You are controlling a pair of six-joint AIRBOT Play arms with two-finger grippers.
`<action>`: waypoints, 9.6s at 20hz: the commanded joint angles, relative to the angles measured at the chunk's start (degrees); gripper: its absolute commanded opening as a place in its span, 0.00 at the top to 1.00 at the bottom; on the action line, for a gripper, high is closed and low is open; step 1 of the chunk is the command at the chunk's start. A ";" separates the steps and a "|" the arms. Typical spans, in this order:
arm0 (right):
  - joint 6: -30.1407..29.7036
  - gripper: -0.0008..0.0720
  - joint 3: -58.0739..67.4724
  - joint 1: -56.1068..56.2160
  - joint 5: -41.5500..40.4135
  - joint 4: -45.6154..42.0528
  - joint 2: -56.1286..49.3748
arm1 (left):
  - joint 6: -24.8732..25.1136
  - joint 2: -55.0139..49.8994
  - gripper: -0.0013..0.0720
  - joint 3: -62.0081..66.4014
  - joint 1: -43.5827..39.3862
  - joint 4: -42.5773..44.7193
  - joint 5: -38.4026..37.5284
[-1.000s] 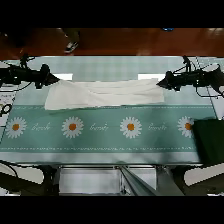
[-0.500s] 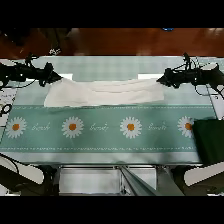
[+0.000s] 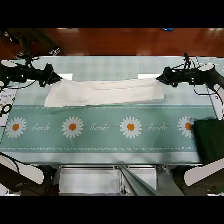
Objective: Fold the shirts.
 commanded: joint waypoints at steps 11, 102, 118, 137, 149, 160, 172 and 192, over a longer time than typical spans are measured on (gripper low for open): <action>-1.11 0.42 -0.68 -22.49 14.93 -7.45 12.26 | -5.20 22.34 0.29 -3.10 11.13 20.24 -5.62; 11.61 0.42 16.94 41.42 -4.24 6.21 -4.74 | -9.55 63.98 0.96 -45.33 -15.72 22.23 13.03; 20.17 0.41 -37.73 5.79 -4.28 -26.27 43.74 | -12.13 68.81 0.96 -46.45 -18.16 20.15 4.90; -2.60 0.63 -20.55 22.73 1.18 13.53 7.08 | -15.56 66.99 0.96 -56.30 -26.45 16.79 14.84; 17.22 0.96 23.63 27.82 19.26 -15.65 8.39 | -15.52 67.01 0.96 -56.30 -26.47 15.91 18.43; 26.16 0.96 38.03 6.97 31.12 -18.69 18.03 | -15.52 67.06 0.96 -56.30 -26.49 15.87 17.75; 23.39 0.96 27.34 -29.38 46.97 -22.40 31.54 | -15.32 67.01 0.96 -56.30 -26.49 15.87 21.70; 25.57 0.42 -9.40 -55.87 49.72 -69.22 53.92 | -11.34 59.12 0.96 -56.22 -26.47 15.89 33.88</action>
